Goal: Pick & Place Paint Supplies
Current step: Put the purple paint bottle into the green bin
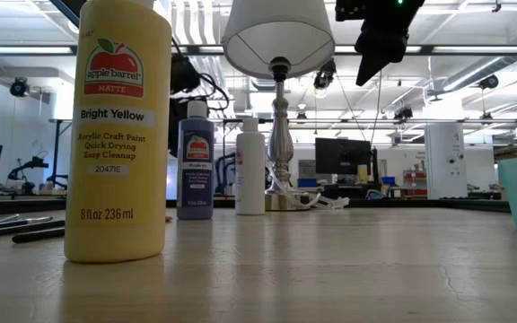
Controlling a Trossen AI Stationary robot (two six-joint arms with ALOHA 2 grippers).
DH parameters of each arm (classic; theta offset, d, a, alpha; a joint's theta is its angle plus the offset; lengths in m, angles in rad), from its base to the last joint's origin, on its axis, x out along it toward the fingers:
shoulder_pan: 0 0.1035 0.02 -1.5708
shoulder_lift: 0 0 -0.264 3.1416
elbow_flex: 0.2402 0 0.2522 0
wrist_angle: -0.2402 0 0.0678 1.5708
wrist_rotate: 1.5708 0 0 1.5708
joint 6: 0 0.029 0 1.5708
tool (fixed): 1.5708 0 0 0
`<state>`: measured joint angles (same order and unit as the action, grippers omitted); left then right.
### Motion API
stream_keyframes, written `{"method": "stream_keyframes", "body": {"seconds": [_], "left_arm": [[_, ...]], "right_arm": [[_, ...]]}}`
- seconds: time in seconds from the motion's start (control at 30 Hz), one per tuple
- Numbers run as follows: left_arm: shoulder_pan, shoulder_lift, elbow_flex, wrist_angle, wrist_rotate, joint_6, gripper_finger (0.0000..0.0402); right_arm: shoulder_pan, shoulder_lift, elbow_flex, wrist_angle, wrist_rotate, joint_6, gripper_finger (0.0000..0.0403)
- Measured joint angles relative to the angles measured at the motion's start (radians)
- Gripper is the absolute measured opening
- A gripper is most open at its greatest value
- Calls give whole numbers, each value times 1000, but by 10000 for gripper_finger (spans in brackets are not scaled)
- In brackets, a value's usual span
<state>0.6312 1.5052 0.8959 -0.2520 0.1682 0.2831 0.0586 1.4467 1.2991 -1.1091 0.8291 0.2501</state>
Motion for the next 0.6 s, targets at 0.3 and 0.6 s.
{"method": "stream_keyframes", "body": {"seconds": [0.3, 0.6], "left_arm": [[0, 1, 1, 5, 1, -2, 203], [0, 0, 3, 5, 5, 0, 121]], "right_arm": [[0, 0, 0, 0, 0, 3, 99], [0, 0, 0, 0, 0, 4, 100]]}}
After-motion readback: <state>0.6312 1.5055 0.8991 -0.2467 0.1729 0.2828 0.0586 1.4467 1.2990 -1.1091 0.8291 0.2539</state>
